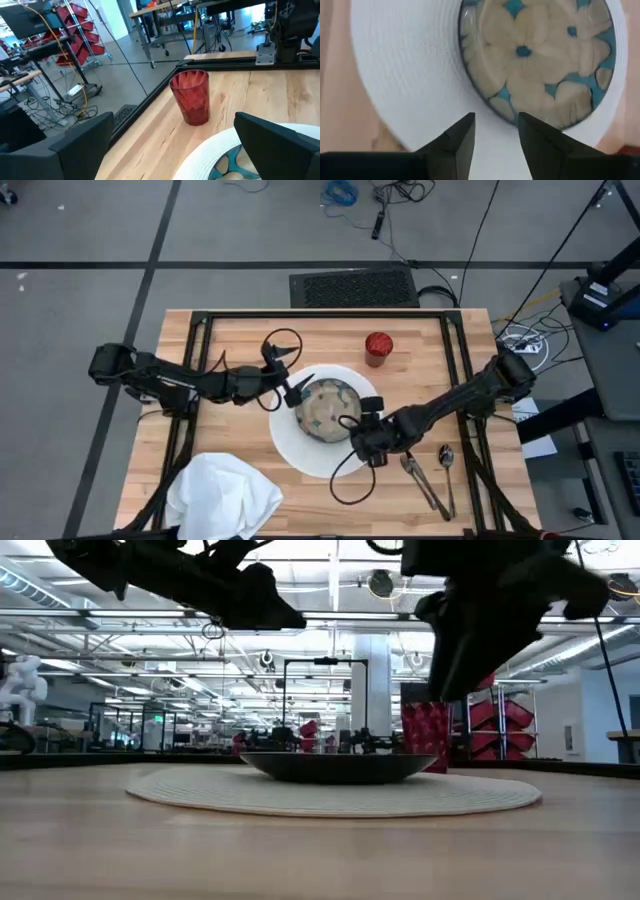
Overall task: Set table place
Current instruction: Put the decorated ceramic plate on the placemat
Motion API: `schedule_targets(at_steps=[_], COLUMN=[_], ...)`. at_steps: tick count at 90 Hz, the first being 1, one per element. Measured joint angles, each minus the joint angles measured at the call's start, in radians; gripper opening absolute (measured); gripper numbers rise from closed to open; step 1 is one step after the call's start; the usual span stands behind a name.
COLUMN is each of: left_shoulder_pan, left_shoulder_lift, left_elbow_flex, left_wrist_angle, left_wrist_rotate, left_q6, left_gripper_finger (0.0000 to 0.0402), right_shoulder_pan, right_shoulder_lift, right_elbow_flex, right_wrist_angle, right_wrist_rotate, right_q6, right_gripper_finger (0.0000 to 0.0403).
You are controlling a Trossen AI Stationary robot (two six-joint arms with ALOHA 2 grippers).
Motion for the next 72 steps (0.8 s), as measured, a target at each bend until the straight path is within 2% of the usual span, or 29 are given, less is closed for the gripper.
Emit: schedule_targets(at_steps=[26, 39, 47, 58, 72], left_shoulder_pan=[0.001, 0.001, 0.001, 0.001, 0.002], left_shoulder_lift=[0.000, 0.000, 0.000, 0.000, 0.000], left_elbow_flex=[0.000, 0.000, 0.000, 0.000, 0.000], left_wrist_angle=[-0.005, -0.007, -0.007, -0.007, -0.007], left_wrist_rotate=[0.000, 0.000, 0.000, 0.000, 0.000], left_q6=[0.018, 0.018, 0.018, 0.019, 0.019], left_gripper_finger=[0.0400, 0.0400, 0.0400, 0.0400, 0.0400], right_shoulder_pan=[0.001, -0.006, -0.011, -0.011, -0.010], right_shoulder_lift=[0.104, 0.164, 0.190, 0.208, 0.206], right_elbow_flex=[-0.094, -0.096, -0.096, -0.095, -0.096], right_wrist_angle=[0.253, 0.281, 0.291, 0.313, 0.339], right_wrist_rotate=[0.006, 0.125, 0.148, 0.150, 0.184], right_q6=[-0.279, -0.386, -0.417, -0.418, -0.462], right_gripper_finger=[0.0137, 0.0137, 0.0131, 0.0104, 0.0035])
